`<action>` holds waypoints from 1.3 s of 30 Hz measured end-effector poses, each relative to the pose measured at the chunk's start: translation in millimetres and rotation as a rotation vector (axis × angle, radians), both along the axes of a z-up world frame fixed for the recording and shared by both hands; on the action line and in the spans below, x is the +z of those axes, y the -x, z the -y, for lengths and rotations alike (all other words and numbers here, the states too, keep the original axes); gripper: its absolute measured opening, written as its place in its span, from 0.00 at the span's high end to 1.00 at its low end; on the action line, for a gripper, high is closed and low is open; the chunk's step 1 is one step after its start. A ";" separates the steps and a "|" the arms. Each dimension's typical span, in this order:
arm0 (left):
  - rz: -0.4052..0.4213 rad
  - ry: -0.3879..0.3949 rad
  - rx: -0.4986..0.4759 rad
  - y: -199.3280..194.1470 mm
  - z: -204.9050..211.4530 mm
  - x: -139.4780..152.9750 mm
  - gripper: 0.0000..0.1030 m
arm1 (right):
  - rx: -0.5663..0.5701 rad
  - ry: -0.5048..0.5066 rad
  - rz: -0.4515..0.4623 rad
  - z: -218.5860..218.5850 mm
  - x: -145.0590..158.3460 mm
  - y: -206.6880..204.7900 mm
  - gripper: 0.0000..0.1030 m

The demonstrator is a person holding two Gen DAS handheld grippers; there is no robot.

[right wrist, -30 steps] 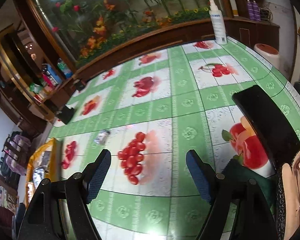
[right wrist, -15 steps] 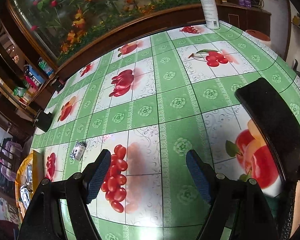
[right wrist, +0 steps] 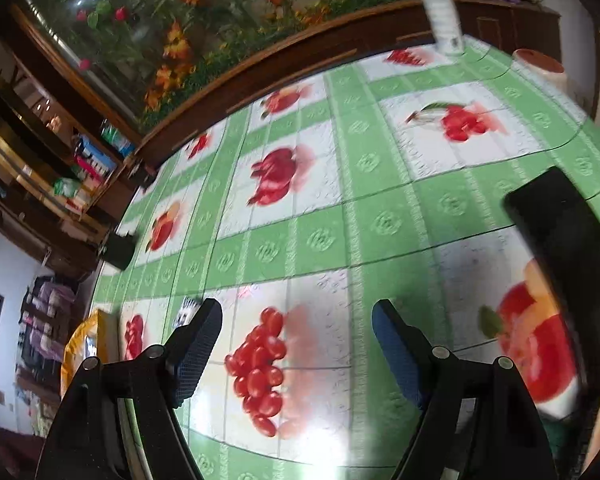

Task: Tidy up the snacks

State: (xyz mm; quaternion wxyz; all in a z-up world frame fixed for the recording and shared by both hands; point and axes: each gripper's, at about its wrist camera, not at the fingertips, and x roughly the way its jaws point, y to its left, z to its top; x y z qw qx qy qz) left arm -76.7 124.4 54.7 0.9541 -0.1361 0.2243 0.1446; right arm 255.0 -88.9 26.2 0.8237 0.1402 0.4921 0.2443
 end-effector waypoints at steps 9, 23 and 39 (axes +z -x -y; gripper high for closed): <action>0.006 -0.025 -0.001 0.4 5.4 1.8 0.08 | 0.096 -0.011 -0.001 -34.9 -2.2 18.1 0.21; 0.020 -0.004 0.139 11.5 -13.1 2.9 0.08 | 0.235 0.201 0.155 -58.2 -3.2 120.3 0.21; -0.056 -0.078 0.249 72.5 -32.8 26.0 0.00 | 0.424 0.190 0.401 -105.5 11.8 237.4 0.13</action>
